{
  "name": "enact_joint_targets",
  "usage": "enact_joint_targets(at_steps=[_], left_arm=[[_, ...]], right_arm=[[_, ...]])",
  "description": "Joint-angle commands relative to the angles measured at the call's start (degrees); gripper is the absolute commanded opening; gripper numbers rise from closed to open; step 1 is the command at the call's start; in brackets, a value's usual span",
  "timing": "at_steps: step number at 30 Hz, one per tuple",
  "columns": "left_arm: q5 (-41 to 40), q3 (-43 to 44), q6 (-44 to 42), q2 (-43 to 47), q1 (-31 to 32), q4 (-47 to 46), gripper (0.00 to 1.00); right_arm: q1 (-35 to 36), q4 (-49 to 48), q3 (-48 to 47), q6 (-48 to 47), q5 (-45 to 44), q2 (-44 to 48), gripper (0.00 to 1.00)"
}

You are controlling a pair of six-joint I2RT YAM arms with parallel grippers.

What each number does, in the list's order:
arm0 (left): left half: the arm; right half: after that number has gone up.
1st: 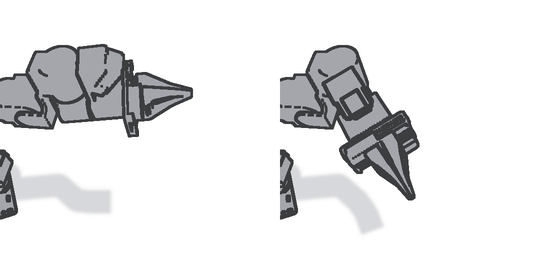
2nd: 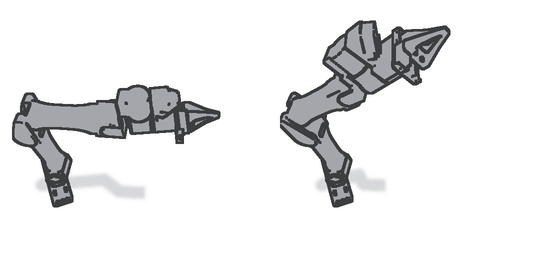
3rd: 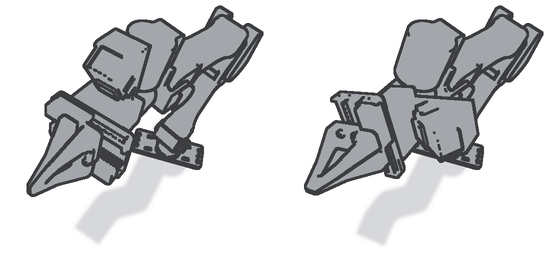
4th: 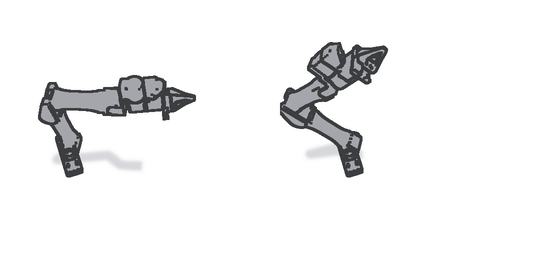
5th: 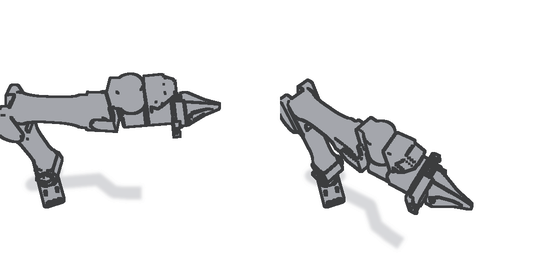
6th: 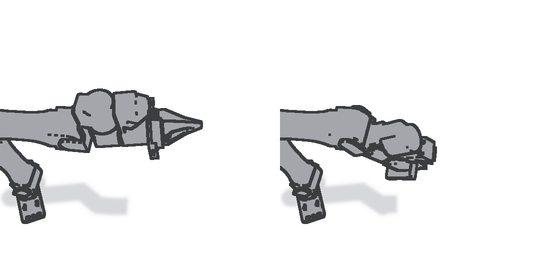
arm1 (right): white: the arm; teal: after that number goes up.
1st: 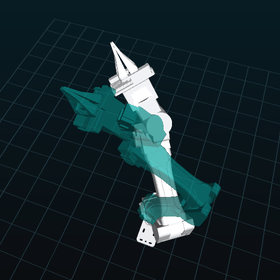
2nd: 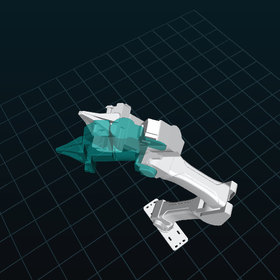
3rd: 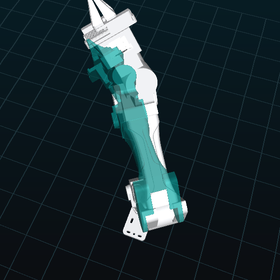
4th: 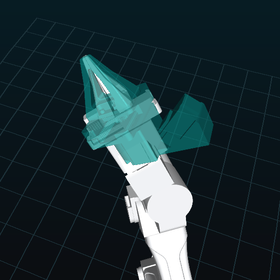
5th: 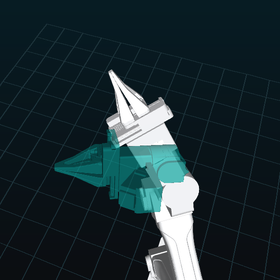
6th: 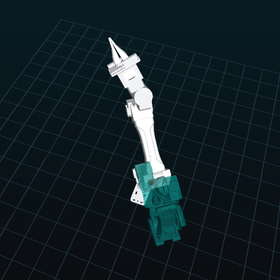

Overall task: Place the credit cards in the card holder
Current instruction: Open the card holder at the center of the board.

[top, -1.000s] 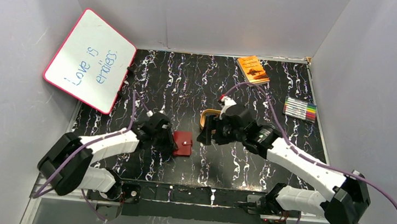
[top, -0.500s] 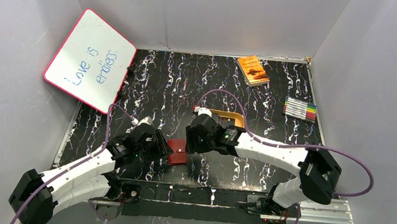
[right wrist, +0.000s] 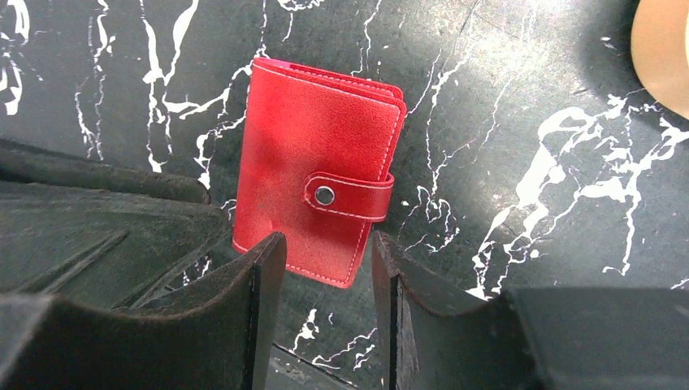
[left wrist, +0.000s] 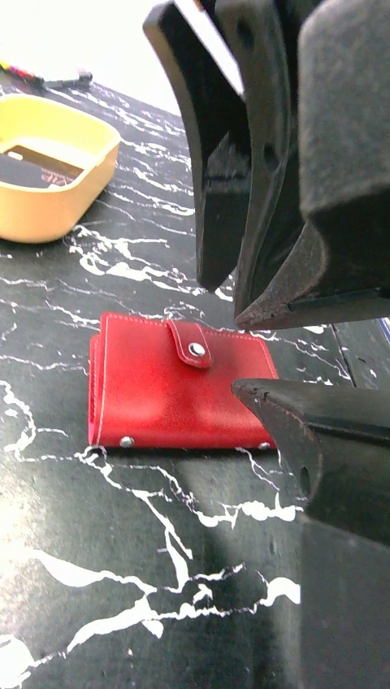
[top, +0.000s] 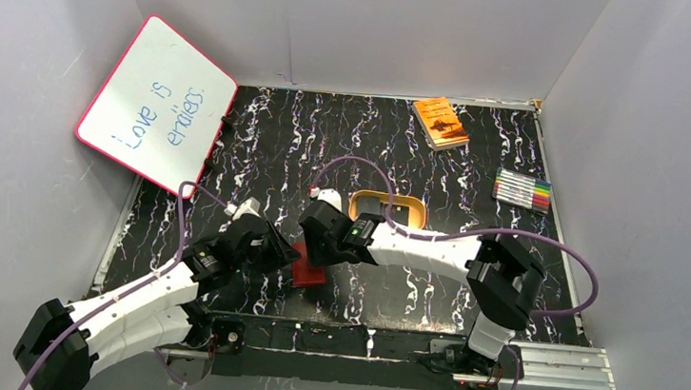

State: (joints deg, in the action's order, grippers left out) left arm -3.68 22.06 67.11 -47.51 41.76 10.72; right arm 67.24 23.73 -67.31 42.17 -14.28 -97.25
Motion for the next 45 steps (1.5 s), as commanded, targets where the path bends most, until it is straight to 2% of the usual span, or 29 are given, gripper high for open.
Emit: enact_joint_targets(at_steps=[1, 3, 6, 11, 12, 25, 45], left_arm=[[-1.2, -0.7, 2.6, -0.2, 0.0, -5.1, 0.25], [-0.3, -0.3, 3.1, -2.4, -0.6, -6.3, 0.20], [3.6, -1.1, 4.1, -7.8, -3.4, -10.4, 0.07], [3.7, -1.3, 0.9, -12.5, -3.9, -10.3, 0.03], [3.7, -2.9, 1.2, -14.6, -4.0, -12.6, 0.00], [4.5, -6.4, 2.2, -16.2, -4.0, -13.3, 0.00], [4.9, -7.7, 3.2, -14.3, -4.0, -13.3, 0.00]], right_arm=[[0.4, 0.3, -3.8, 0.8, -1.7, -1.9, 0.51], [0.5, 0.4, -4.2, 0.7, -1.6, -2.8, 0.51], [0.8, 1.5, -4.4, 1.1, -2.3, -3.6, 0.53], [0.8, 2.1, -2.8, 1.9, -3.4, -2.0, 0.54], [0.8, 1.7, -2.5, 1.9, -3.0, -2.2, 0.55], [2.8, 2.3, -5.4, 0.1, -6.3, -5.4, 0.58], [3.4, 8.1, -9.7, -0.9, -13.2, -12.6, 0.55]])
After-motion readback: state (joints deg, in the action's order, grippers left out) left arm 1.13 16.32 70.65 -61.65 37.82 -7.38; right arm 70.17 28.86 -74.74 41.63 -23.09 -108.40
